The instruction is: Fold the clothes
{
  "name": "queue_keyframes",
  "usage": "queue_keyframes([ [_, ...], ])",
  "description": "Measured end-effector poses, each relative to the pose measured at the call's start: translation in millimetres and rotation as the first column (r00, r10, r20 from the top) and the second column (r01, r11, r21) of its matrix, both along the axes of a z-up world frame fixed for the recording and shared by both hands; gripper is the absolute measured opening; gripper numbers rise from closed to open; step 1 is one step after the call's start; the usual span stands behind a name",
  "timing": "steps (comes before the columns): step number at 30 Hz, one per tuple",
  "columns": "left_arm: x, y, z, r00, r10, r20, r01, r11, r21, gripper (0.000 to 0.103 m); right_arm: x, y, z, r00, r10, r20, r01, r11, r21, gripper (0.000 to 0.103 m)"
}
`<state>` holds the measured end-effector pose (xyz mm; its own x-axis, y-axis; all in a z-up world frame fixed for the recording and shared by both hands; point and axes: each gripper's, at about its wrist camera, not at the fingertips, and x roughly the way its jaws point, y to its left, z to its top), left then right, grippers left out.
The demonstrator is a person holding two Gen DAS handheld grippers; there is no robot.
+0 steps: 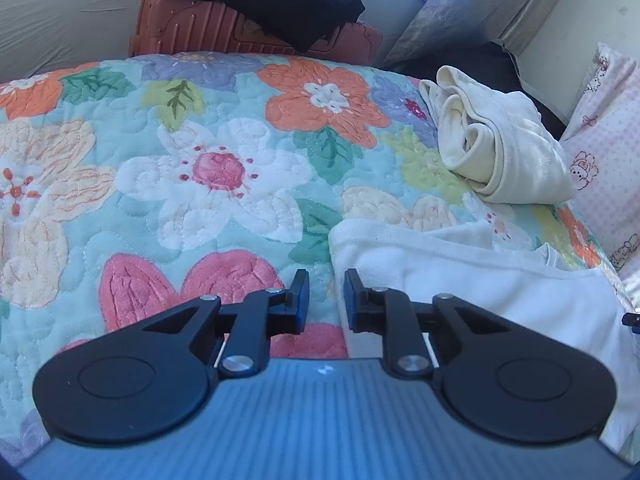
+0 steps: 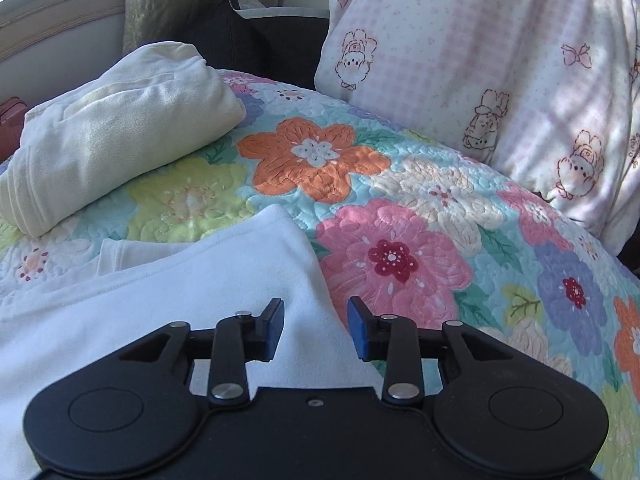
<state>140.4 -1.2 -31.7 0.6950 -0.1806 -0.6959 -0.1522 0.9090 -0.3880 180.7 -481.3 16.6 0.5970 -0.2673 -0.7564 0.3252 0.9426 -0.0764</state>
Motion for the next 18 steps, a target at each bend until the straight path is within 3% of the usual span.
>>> queue_keyframes([
  [3, 0.7, 8.1, 1.9, 0.999, -0.017, -0.037, 0.016, 0.999, -0.034, 0.024, -20.7, 17.4, -0.1, 0.999, 0.046, -0.001, -0.046, 0.99, 0.136, 0.045],
  [5, 2.8, 17.9, 0.9, 0.996, -0.062, -0.064, 0.053, 0.99, -0.129, 0.032, -40.0, 48.7, -5.0, 0.983, 0.18, -0.023, -0.172, 0.966, 0.195, 0.049],
  [7, 2.3, 25.1, -0.6, 0.991, -0.113, -0.072, 0.096, 0.974, -0.207, 0.034, -61.0, 83.2, -12.5, 0.952, 0.299, -0.063, -0.28, 0.936, 0.214, 0.052],
  [10, -1.0, 29.1, 1.2, 0.99, -0.125, -0.069, 0.106, 0.967, -0.23, 0.034, -99.4, 139.9, -30.7, 0.878, 0.463, -0.123, -0.414, 0.862, 0.292, 0.052],
  [13, -1.9, 34.0, 2.7, 0.989, -0.134, -0.059, 0.113, 0.955, -0.274, 0.039, -134.6, 178.3, -41.0, 0.832, 0.538, -0.134, -0.446, 0.794, 0.413, 0.056],
  [16, -0.1, 38.7, -0.2, 0.986, -0.152, -0.061, 0.123, 0.933, -0.337, 0.041, -167.2, 204.7, -35.2, 0.808, 0.586, -0.069, -0.464, 0.703, 0.539, 0.056],
  [18, 3.3, 38.7, -6.0, 0.98, -0.183, -0.072, 0.141, 0.909, -0.393, 0.043, -190.3, 226.5, -24.6, 0.772, 0.634, -0.042, -0.547, 0.697, 0.464, 0.056],
])
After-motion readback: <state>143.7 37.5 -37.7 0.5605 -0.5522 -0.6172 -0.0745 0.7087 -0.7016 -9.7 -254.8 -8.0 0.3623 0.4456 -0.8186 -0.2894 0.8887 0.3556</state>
